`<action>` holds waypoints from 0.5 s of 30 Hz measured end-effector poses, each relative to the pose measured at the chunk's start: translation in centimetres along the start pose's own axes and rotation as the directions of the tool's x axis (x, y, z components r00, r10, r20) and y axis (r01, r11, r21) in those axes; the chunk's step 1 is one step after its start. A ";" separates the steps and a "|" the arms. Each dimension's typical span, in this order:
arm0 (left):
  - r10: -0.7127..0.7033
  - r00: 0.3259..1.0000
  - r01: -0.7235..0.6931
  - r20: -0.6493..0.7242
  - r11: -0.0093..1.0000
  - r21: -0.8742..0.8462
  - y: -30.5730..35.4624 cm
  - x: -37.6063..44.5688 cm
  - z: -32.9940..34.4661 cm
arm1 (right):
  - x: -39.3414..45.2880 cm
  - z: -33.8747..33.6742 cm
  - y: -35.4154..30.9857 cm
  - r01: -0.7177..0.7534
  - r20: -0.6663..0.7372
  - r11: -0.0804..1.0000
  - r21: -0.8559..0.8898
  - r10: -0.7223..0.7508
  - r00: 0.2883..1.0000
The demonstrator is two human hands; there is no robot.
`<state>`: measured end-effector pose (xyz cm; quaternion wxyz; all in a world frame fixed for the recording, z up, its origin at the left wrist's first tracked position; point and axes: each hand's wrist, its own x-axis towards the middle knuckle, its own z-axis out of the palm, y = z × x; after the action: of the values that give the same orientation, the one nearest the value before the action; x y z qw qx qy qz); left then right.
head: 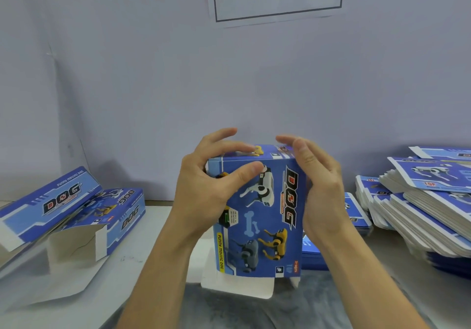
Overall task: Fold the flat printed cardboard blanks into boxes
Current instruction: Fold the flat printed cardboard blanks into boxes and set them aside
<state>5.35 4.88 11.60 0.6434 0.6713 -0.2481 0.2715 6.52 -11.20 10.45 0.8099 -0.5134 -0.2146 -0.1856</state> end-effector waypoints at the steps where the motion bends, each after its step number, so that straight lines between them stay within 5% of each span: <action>1: -0.010 1.000 0.010 -0.017 1.000 -0.017 0.1 0.1 0.0 | 0.0 0.0 -0.1 0.029 -0.028 0.999 -0.030 -0.030 0.999; 4: -0.014 0.993 0.010 -0.120 0.999 -0.035 0.1 0.4 -0.6 | 0.5 -0.1 -0.6 0.188 -0.176 0.928 -0.323 -0.254 0.951; 7: 0.026 0.959 -0.030 -0.282 1.000 -0.010 0.3 0.9 -1.5 | 0.7 0.2 -1.7 0.242 -0.109 0.859 -0.451 -0.322 0.941; 10: -0.033 0.866 -0.022 -0.500 0.994 -0.103 -0.1 1.3 -2.2 | 0.3 1.1 -3.1 0.077 0.136 0.882 -0.465 -0.014 0.991; 12: -0.135 0.775 0.000 -0.617 0.977 -0.214 -0.6 1.4 -2.4 | 0.0 1.7 -3.4 -0.047 0.239 0.764 -0.643 0.259 0.936; 15: -0.244 0.668 0.024 -0.703 0.951 -0.307 -1.5 1.5 -2.2 | -0.3 2.4 -2.9 -0.196 0.182 0.582 -0.789 0.527 0.830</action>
<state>7.35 7.21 11.56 0.7925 0.4275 0.0465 0.4324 4.40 -10.21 13.40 0.4877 -0.8564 -0.1678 0.0253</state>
